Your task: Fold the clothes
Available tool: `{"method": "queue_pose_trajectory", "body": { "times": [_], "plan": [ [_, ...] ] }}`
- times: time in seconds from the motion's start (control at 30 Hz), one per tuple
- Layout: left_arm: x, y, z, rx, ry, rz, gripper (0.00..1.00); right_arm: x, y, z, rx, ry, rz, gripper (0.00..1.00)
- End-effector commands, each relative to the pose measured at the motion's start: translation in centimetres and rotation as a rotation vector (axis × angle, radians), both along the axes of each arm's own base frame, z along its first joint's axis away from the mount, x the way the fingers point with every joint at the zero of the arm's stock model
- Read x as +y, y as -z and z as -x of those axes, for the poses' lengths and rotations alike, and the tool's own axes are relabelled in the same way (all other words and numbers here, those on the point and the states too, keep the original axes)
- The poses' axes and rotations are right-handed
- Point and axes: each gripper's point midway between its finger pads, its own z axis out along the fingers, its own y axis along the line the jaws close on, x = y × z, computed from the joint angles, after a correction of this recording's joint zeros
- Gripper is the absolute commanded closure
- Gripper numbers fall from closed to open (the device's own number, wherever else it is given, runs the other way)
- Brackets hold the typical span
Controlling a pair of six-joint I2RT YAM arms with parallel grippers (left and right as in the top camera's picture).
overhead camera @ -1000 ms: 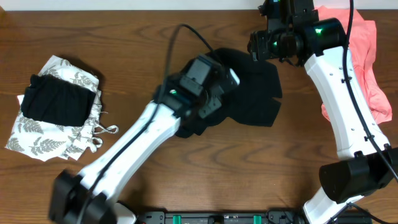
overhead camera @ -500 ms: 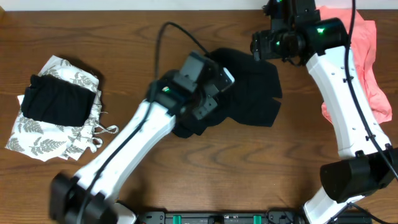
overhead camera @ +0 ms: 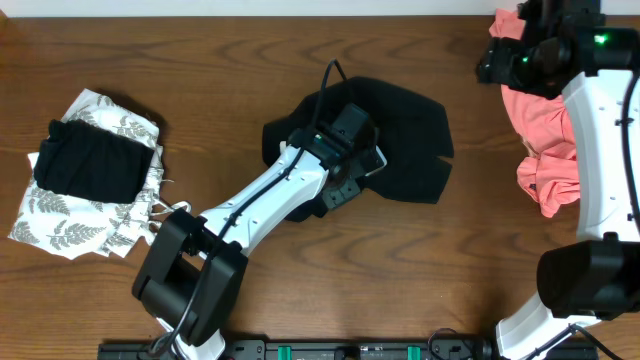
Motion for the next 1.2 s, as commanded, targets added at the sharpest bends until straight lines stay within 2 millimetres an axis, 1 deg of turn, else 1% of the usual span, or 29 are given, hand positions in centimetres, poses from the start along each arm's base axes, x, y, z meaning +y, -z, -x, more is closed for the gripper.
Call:
{"method": "queue_pose_trajectory", "body": {
  "times": [0.0, 0.07, 0.13, 0.17, 0.2, 0.23, 0.3, 0.33, 0.43, 0.53, 0.63, 0.7, 0.73, 0.8, 0.87, 0.93, 0.97, 1.03, 1.07, 1.1, 1.13, 1.17],
  "plan": [
    [0.9, 2.1, 0.1, 0.023, 0.026, -0.070, 0.50, 0.0, 0.1, 0.0, 0.006, 0.007, -0.047, 0.26],
    [0.9, 2.9, 0.1, 0.036, 0.026, -0.081, 0.68, 0.0, 0.1, 0.0, 0.006, 0.008, -0.046, 0.26],
    [1.0, 3.1, -0.1, 0.033, 0.023, -0.086, 0.86, 0.0, 0.1, 0.0, 0.006, 0.004, -0.044, 0.27],
    [1.1, 3.1, -0.3, 0.023, 0.013, -0.092, 0.92, 0.0, 0.1, 0.0, 0.006, 0.004, -0.044, 0.27],
    [1.2, 2.8, -0.5, 0.008, -0.003, -0.099, 0.94, 0.0, 0.1, 0.0, 0.006, 0.005, -0.044, 0.27],
    [1.4, 2.5, -1.0, -0.015, -0.035, -0.109, 0.94, 0.0, 0.1, 0.0, 0.005, 0.005, -0.044, 0.27],
    [1.8, 0.9, -1.9, -0.067, -0.096, -0.118, 0.94, 0.0, 0.1, 0.0, 0.005, 0.005, -0.044, 0.27],
    [1.7, -0.2, -2.2, -0.088, -0.115, -0.105, 0.93, 0.0, 0.1, 0.0, 0.005, 0.005, -0.044, 0.28],
    [1.1, -4.8, -3.1, -0.159, -0.169, -0.028, 0.94, 0.0, 0.1, 0.0, 0.006, 0.005, -0.044, 0.29],
    [0.6, -10.7, -3.8, -0.259, -0.220, 0.084, 0.94, 0.1, 0.1, 0.0, 0.009, 0.003, -0.044, 0.30],
    [0.7, -16.0, -3.8, -0.353, -0.251, 0.187, 0.94, 0.3, 0.2, 0.2, 0.011, -0.027, -0.030, 0.30],
    [1.3, -18.7, -3.6, -0.407, -0.263, 0.237, 0.94, 0.5, 0.2, 0.2, 0.009, -0.069, -0.008, 0.30],
    [1.7, -19.8, -3.6, -0.427, -0.271, 0.256, 0.94, 0.5, 0.3, 0.2, 0.008, -0.084, 0.001, 0.30],
    [2.8, -21.6, -3.5, -0.463, -0.313, 0.297, 0.94, 0.5, 0.5, 0.3, 0.012, -0.104, 0.011, 0.30],
    [3.8, -23.0, -3.5, -0.490, -0.347, 0.325, 0.94, 0.5, 1.0, 0.4, 0.023, -0.108, 0.011, 0.30],
    [4.6, -23.6, -3.5, -0.503, -0.361, 0.333, 0.94, 0.5, 1.6, 0.7, 0.040, -0.111, 0.011, 0.30],
    [4.7, -23.5, -3.4, -0.497, -0.362, 0.330, 0.94, 0.6, 2.0, 0.9, 0.051, -0.116, 0.009, 0.30],
    [4.5, -22.6, -3.2, -0.464, -0.348, 0.316, 0.92, 0.6, 2.8, 1.1, 0.071, -0.115, 0.007, 0.31],
    [4.1, -21.5, -2.8, -0.423, -0.317, 0.305, 0.90, 0.6, 3.1, 1.2, 0.077, -0.116, 0.006, 0.30],
    [3.7, -20.4, -2.6, -0.383, -0.298, 0.297, 0.85, 0.6, 3.4, 1.3, 0.084, -0.116, 0.005, 0.30],
    [3.3, -19.1, -2.4, -0.338, -0.288, 0.289, 0.83, 0.6, 3.7, 1.3, 0.088, -0.117, 0.005, 0.30],
    [2.9, -17.4, -2.2, -0.287, -0.279, 0.271, 0.76, 0.6, 3.9, 1.4, 0.091, -0.116, 0.005, 0.30]
  ]
}}
